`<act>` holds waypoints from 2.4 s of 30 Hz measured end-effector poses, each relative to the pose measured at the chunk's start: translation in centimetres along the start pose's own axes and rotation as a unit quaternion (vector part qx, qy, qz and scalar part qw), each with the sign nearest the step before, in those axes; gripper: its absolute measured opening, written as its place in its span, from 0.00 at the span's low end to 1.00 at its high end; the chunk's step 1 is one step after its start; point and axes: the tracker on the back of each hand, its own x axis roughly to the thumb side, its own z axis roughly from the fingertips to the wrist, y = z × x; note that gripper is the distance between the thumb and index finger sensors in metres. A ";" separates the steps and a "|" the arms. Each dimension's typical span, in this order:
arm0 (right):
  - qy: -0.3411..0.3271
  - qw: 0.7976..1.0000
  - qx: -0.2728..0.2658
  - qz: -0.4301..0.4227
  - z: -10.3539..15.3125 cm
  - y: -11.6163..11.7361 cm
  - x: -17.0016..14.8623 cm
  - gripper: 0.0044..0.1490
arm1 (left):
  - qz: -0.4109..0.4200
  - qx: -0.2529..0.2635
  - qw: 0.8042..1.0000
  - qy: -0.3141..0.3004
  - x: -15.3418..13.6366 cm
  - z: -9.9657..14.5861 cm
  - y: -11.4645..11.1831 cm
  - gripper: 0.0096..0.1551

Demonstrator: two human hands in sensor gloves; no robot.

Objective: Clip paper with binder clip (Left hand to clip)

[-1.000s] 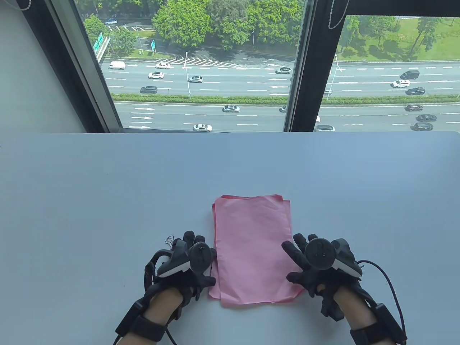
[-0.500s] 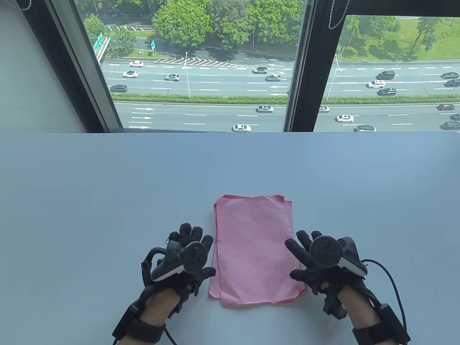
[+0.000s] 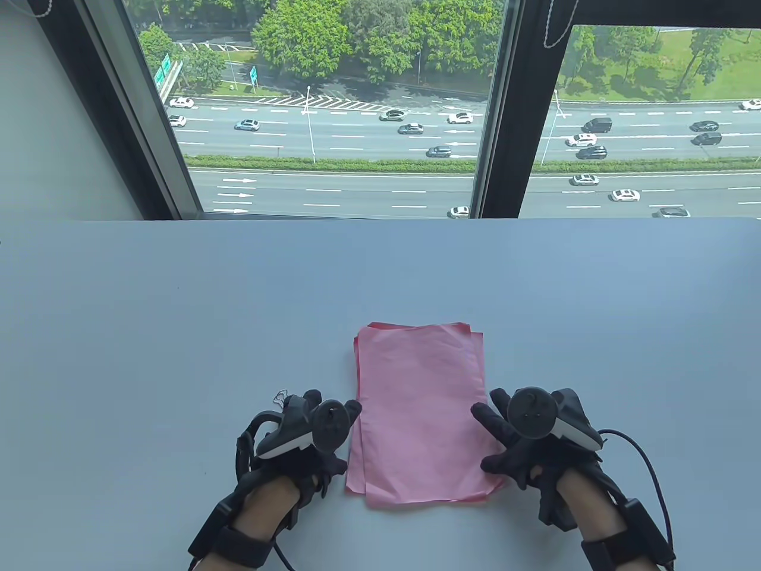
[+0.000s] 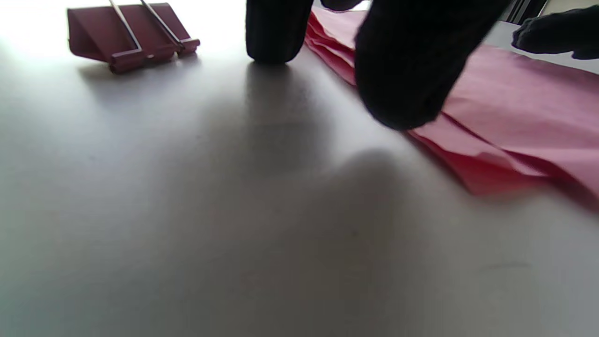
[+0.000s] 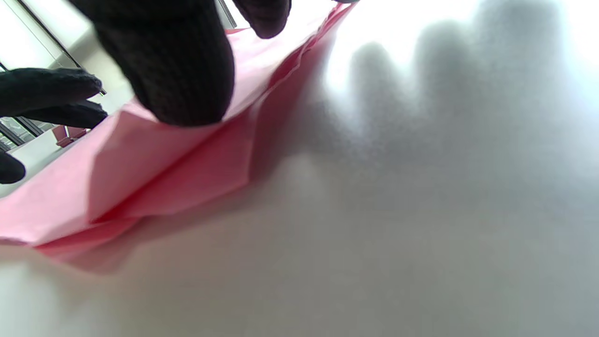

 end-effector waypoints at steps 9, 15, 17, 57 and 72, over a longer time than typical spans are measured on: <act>-0.038 0.999 -0.020 -0.011 0.0 0.0 1.1 0.53 | 0.046 0.037 0.997 -0.047 0.4 0.3 0.6 0.49; -0.048 0.998 -0.048 0.002 0.1 0.0 1.5 0.55 | 0.058 0.073 0.995 -0.040 0.3 0.4 0.7 0.55; -0.042 0.999 -0.029 -0.001 -0.1 0.3 1.7 0.56 | 0.048 0.036 0.997 -0.045 0.8 0.2 0.2 0.60; -0.097 0.990 -0.059 -0.084 0.9 -0.1 3.6 0.52 | 0.391 0.013 0.915 -0.097 0.7 -1.5 -1.4 0.43; -0.057 0.969 -0.143 -0.191 1.9 -2.5 -0.2 0.57 | 0.557 0.055 0.825 -0.077 0.0 -1.7 -2.2 0.39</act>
